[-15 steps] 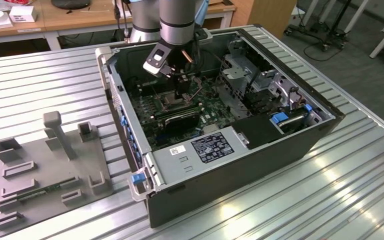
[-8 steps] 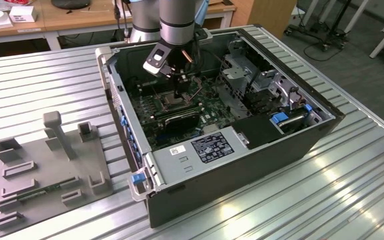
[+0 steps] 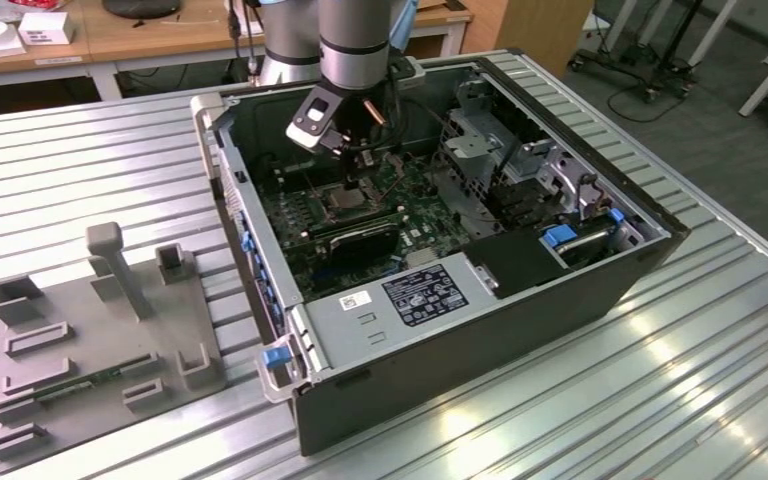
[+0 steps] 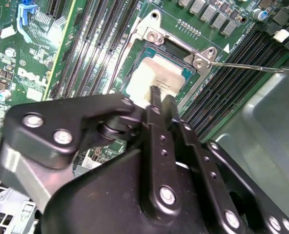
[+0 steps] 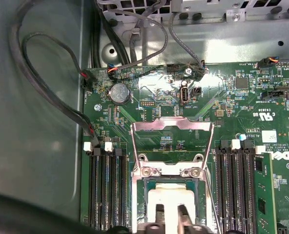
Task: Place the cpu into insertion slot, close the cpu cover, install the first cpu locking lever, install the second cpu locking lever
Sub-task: 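Place the cpu into insertion slot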
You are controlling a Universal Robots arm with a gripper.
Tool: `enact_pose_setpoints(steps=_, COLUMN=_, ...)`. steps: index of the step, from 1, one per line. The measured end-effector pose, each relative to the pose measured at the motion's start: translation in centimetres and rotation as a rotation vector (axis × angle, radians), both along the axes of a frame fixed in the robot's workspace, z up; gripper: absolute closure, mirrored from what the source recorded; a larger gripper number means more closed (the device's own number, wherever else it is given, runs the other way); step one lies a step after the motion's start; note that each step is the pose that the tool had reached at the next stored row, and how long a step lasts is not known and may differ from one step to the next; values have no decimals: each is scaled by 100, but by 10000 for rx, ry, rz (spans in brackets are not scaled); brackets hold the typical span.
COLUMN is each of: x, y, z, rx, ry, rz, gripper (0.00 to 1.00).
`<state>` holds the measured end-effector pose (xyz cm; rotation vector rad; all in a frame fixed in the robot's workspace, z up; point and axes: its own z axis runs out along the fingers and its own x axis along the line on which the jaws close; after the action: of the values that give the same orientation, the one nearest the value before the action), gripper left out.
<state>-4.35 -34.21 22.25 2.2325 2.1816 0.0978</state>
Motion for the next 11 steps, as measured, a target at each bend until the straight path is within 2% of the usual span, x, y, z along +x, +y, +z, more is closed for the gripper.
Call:
enact_pose_setpoints(steps=2, x=0, y=0, z=1, rx=1, ry=0, rz=0, gripper=88)
enact_pose_setpoints(steps=11, x=0, y=0, z=-12, rx=-2, ry=2, rz=0, gripper=89)
